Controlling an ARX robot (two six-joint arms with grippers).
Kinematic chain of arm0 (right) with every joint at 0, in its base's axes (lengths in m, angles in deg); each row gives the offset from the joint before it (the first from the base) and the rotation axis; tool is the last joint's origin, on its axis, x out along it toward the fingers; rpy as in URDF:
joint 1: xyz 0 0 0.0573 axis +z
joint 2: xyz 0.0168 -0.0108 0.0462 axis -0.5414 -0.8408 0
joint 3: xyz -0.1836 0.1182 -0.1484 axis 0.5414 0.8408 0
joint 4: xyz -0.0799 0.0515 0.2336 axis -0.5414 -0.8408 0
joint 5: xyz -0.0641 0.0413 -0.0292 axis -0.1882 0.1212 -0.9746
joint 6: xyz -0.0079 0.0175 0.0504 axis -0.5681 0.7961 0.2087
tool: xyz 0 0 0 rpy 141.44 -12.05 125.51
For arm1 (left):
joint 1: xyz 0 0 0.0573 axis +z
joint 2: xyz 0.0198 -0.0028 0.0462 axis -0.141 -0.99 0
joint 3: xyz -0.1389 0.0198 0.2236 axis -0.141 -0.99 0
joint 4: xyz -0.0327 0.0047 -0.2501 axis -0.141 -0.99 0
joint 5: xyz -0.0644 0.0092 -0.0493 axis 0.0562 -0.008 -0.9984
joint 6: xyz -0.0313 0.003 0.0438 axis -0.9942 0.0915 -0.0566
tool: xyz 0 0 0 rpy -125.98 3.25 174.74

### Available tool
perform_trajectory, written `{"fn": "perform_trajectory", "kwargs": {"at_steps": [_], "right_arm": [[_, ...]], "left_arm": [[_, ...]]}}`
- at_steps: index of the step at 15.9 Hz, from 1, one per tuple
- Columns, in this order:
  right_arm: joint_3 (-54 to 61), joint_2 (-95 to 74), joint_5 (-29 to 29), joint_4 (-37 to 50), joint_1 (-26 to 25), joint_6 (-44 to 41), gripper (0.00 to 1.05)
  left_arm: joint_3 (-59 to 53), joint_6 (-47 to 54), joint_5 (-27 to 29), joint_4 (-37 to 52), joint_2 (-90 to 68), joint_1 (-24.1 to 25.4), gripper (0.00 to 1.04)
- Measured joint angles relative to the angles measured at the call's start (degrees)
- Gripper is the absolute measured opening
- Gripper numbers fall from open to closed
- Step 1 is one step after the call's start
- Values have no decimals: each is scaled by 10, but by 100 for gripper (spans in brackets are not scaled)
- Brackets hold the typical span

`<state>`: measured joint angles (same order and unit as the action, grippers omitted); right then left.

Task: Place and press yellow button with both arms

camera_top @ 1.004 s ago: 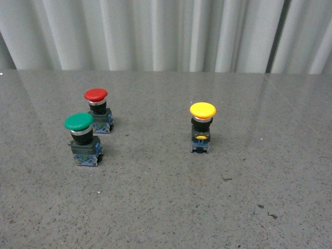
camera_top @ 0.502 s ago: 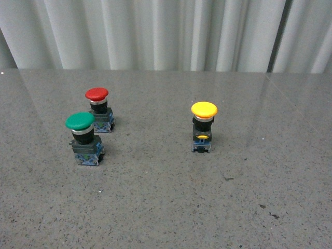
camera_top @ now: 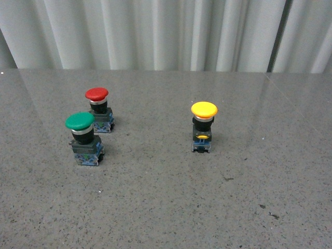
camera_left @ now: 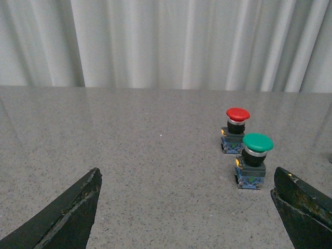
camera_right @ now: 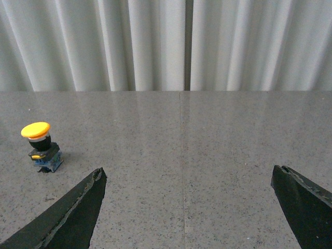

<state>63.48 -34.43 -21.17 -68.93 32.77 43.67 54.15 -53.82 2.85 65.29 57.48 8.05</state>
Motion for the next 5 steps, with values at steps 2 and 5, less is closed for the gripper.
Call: {"fn": "perform_trajectory", "kwargs": {"at_steps": [2,5], "right_arm": [[0,0,0,0,0,0,98],[0,0,0,0,0,0,98]], "left_arm": [[0,0,0,0,0,0,98],[0,0,0,0,0,0,98]]}}
